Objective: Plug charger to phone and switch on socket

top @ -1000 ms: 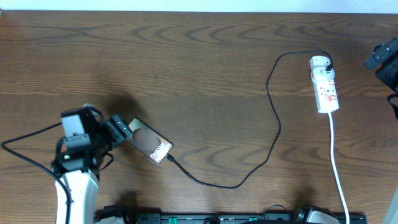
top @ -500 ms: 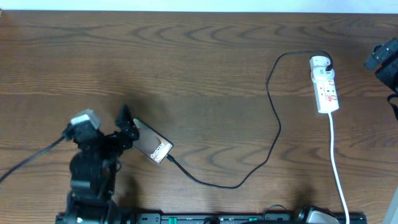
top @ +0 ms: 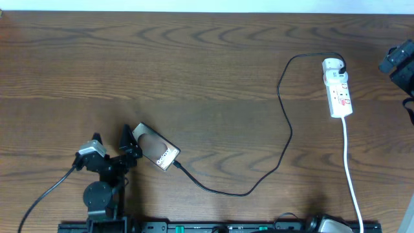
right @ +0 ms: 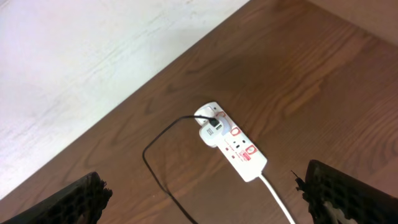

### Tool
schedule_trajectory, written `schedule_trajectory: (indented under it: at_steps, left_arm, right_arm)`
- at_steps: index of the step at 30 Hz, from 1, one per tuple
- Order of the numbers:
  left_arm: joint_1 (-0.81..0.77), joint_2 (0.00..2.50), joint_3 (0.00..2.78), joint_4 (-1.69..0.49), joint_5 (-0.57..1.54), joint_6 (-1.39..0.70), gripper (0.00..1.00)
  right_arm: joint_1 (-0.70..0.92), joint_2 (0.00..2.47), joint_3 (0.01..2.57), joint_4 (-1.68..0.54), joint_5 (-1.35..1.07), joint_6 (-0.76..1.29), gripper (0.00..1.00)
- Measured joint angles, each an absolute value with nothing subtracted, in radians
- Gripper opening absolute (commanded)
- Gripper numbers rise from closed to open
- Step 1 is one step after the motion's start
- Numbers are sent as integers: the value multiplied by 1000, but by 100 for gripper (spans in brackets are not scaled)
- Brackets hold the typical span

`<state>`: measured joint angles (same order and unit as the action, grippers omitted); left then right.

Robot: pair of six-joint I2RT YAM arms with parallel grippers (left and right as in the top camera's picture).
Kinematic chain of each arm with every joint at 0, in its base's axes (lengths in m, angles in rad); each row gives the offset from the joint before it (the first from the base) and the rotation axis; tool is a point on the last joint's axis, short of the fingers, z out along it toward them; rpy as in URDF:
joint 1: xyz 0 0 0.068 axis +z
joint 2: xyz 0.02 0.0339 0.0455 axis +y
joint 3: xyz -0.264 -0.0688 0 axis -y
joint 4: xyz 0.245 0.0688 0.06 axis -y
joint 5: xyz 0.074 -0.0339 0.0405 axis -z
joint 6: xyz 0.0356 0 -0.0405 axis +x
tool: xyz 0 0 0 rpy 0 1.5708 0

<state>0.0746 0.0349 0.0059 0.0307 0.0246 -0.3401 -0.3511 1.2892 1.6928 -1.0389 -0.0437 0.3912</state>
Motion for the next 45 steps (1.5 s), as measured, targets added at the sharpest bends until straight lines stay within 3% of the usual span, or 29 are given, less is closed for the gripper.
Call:
schedule_trajectory:
  at_steps: [45]
  left_arm:
    - [101, 27, 15, -25, 54, -287, 90]
  right_arm:
    - [-322, 1273, 1658, -1016, -28, 402, 99]
